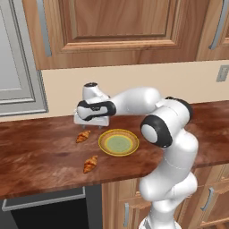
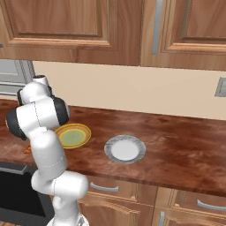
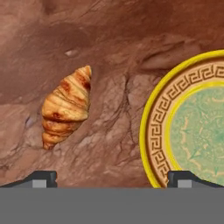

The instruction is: Place the pastries on the plates.

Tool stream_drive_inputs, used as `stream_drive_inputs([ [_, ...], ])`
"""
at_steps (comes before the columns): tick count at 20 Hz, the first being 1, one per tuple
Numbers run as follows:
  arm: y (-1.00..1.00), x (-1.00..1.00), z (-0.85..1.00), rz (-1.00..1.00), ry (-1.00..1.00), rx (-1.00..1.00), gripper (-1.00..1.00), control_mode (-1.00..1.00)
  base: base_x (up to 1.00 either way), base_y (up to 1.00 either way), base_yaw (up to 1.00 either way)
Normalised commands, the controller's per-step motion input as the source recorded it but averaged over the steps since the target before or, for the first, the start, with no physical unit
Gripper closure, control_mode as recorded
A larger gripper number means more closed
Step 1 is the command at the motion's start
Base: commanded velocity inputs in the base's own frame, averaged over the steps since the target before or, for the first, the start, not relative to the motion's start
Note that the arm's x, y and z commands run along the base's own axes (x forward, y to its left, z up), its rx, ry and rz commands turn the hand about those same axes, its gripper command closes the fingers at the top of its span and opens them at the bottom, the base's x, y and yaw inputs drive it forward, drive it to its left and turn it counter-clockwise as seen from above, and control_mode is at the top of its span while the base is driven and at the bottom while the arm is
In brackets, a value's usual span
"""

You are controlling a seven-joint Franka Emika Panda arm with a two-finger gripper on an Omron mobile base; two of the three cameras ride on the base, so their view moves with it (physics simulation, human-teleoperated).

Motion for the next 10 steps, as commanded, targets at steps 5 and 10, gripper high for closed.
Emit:
stream_drive_inputs([
  [5,0.15,0.28,-0.18,0.0,0.0,0.0,-1.0,-1.0,0.0,0.0,0.0],
  [10,0.18,0.3,-0.24,-0.01,0.0,0.0,-1.0,-1.0,0.0,0.0,0.0],
])
